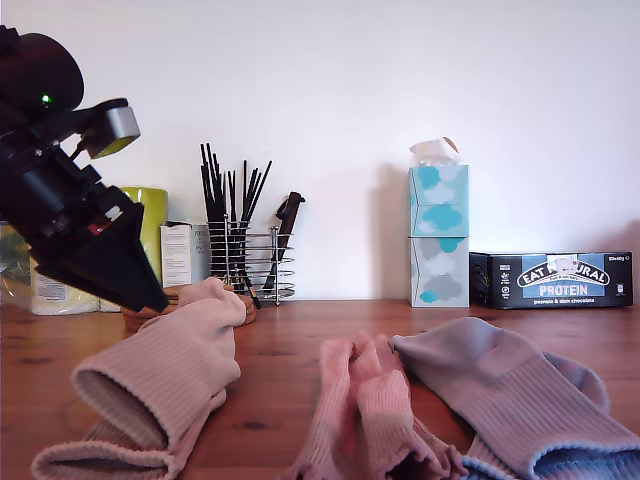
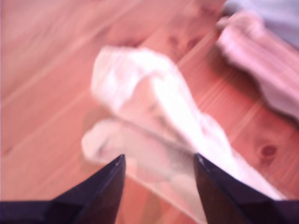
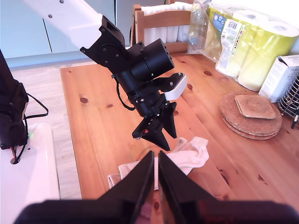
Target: Pair up the socks based on colour and pattern, by placing each sock on top of its pair
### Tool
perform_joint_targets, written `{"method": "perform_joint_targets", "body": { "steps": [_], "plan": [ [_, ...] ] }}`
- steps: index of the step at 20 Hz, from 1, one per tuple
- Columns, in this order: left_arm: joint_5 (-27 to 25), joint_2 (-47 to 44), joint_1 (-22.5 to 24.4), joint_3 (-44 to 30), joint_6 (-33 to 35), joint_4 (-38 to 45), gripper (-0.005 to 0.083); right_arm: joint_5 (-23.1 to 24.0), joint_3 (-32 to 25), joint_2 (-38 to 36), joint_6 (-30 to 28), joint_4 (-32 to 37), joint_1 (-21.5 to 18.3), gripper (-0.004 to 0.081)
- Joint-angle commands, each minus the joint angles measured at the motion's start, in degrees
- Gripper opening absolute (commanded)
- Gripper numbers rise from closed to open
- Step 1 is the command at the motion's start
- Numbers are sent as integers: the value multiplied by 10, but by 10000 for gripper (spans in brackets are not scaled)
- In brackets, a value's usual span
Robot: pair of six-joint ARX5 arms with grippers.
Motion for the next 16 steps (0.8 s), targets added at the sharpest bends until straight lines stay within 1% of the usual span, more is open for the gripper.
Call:
{"method": "perform_joint_targets", "body": {
  "steps": [1,2,3,4,5,6,8,9,12,13,14,16],
  "plan": [
    [1,-22,1,-12,-10,-11,189,-2,4,2,-3,-2,-2,-11],
    [2,-39,1,-12,-10,-19,93,0,4,2,1,-6,-2,-11],
    [5,-61,0,-12,-10,-28,-2,14,4,2,7,-10,-2,-11],
    [5,-85,0,-12,-23,-37,-18,33,4,2,22,-13,-5,-11],
    [5,-111,0,-12,-47,-43,-19,59,3,2,39,-13,-11,-11],
    [3,-133,0,-12,-58,-48,-19,85,0,2,55,-9,-21,-11],
    [-5,-168,0,-12,-59,-43,-19,130,-21,2,79,28,-45,-11],
    [-7,-184,0,-12,-69,-39,-19,143,-36,2,91,49,-61,-11],
    [-16,-227,0,-12,-75,-34,-19,145,-96,-3,107,123,-118,-11],
    [-30,-242,1,-15,-81,-22,-19,144,-120,-10,107,158,-147,-11],
    [-46,-261,4,-22,-95,-3,-19,144,-143,-18,121,192,-167,-11],
    [-50,-299,17,-47,-115,40,-19,128,-182,-39,125,233,-208,-11]
  ]
}}
